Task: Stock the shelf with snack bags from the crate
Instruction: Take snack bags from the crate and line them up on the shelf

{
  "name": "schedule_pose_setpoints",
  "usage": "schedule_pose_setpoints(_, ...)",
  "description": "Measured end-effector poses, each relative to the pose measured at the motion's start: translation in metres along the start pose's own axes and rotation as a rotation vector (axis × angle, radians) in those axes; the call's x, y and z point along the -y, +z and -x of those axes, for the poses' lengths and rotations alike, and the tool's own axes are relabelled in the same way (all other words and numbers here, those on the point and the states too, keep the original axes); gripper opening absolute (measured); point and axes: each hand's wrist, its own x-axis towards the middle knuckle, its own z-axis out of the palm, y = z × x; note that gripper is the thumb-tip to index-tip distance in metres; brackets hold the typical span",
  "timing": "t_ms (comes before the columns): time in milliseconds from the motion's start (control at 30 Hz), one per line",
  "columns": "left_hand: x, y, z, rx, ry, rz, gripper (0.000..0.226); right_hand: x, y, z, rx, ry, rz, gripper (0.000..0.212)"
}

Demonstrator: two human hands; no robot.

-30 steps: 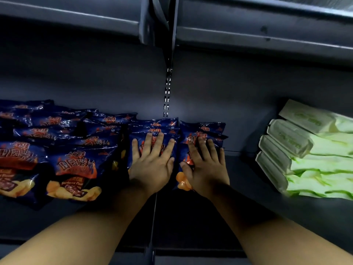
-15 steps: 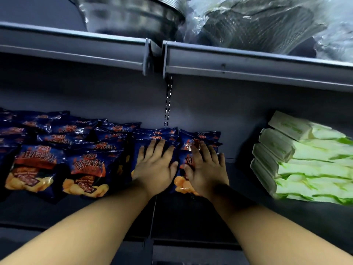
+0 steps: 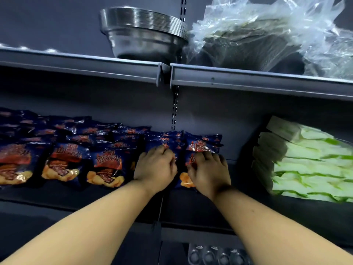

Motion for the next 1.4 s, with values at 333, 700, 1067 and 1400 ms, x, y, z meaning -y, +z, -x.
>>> schedule_pose_setpoints(333,0.079,-0.058,0.060,-0.040,-0.092,-0.043,0.033,0.099,-0.023,0.024,0.042,-0.012,-0.067,0.049)
schedule_pose_setpoints(700,0.192,-0.129,0.136,-0.082,-0.025,-0.116,0.029,0.251,-0.045,0.070,-0.067,-0.002,-0.090,0.040)
schedule_pose_setpoints(1067,0.219,-0.120,0.125,-0.066,-0.075,-0.101,0.031,0.270,-0.042,0.053,-0.060,0.007,-0.072,0.047)
schedule_pose_setpoints(1400,0.244,-0.083,0.103,0.003,-0.137,-0.093,0.044,0.274,-0.007,0.025,0.037,0.048,-0.106,0.053)
